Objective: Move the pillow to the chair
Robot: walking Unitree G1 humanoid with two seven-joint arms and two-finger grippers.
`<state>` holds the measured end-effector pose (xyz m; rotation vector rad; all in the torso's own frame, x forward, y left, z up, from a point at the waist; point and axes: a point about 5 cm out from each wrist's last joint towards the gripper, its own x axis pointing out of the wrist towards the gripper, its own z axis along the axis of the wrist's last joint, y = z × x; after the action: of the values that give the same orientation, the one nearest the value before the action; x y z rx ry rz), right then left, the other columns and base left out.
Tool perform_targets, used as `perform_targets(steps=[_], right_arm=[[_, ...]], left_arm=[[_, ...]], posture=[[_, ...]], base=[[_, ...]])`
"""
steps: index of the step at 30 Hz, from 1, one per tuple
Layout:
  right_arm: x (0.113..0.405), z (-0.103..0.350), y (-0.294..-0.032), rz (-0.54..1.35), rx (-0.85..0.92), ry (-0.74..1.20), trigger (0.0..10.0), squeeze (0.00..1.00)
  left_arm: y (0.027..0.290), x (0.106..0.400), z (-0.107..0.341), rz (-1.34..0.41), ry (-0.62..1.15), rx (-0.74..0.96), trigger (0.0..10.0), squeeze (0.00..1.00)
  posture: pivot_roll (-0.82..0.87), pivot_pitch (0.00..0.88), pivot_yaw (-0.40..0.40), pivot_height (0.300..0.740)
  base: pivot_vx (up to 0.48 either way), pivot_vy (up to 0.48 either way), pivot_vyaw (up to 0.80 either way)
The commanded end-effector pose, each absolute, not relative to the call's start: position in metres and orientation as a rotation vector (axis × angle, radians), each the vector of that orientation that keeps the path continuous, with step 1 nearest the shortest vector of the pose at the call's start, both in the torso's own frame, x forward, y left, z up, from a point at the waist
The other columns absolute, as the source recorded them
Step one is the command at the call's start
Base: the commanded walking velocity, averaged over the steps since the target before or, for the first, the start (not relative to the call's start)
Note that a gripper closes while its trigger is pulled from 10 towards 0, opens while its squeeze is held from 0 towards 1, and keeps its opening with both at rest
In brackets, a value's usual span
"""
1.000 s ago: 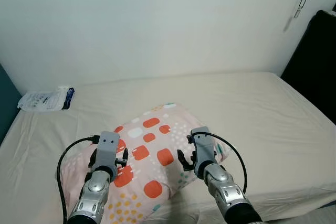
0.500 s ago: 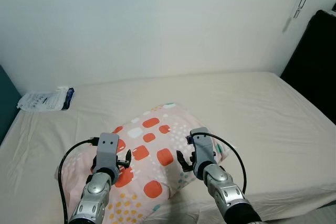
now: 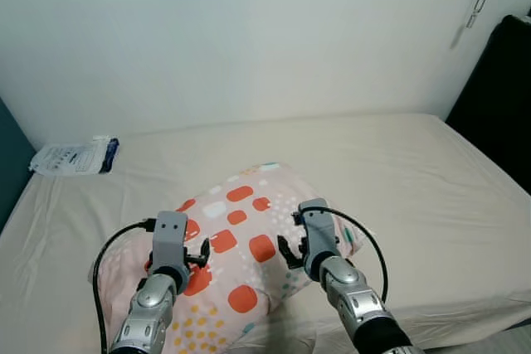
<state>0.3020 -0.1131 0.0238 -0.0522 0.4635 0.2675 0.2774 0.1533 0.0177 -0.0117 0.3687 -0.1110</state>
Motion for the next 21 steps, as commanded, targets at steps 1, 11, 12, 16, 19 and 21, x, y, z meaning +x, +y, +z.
perform_targets(steps=[1, 11, 12, 16, 19, 21], right_arm=[[0.300, 0.021, -0.111, 0.269, -0.040, 0.475, 10.0, 0.00], [0.306, 0.026, -0.118, 0.227, -0.020, 0.451, 10.0, 0.00], [0.306, 0.026, -0.118, 0.227, -0.020, 0.451, 10.0, 0.00], [0.307, 0.031, -0.117, 0.207, 0.035, 0.414, 10.0, 0.00], [0.313, 0.041, -0.110, 0.216, 0.061, 0.333, 10.0, 0.00], [0.320, 0.059, -0.106, 0.217, 0.144, 0.229, 10.0, 0.00]], left_arm=[[0.153, 0.281, 0.022, -0.109, 0.358, -0.017, 10.0, 0.00], [0.160, 0.286, 0.016, -0.043, 0.397, 0.119, 10.0, 0.00], [0.160, 0.286, 0.016, -0.043, 0.397, 0.119, 10.0, 0.00], [0.162, 0.294, 0.031, -0.014, 0.294, 0.103, 10.0, 0.00], [0.164, 0.299, 0.043, 0.019, 0.210, 0.026, 10.0, 0.00], [0.161, 0.304, 0.059, 0.009, 0.106, -0.075, 10.0, 0.00]], posture=[[0.09, 0.000, 0.007, 0.740], [0.06, 0.000, 0.015, 0.740], [0.06, 0.000, 0.015, 0.740], [0.08, 0.000, 0.009, 0.740], [0.08, 0.000, 0.015, 0.740], [0.07, 0.000, 0.030, 0.740]], base=[[0.000, 0.000, 0.00], [0.000, 0.000, 0.00], [0.000, 0.000, 0.00], [0.000, 0.000, 0.00], [0.000, 0.000, 0.00], [0.000, 0.000, 0.00]])
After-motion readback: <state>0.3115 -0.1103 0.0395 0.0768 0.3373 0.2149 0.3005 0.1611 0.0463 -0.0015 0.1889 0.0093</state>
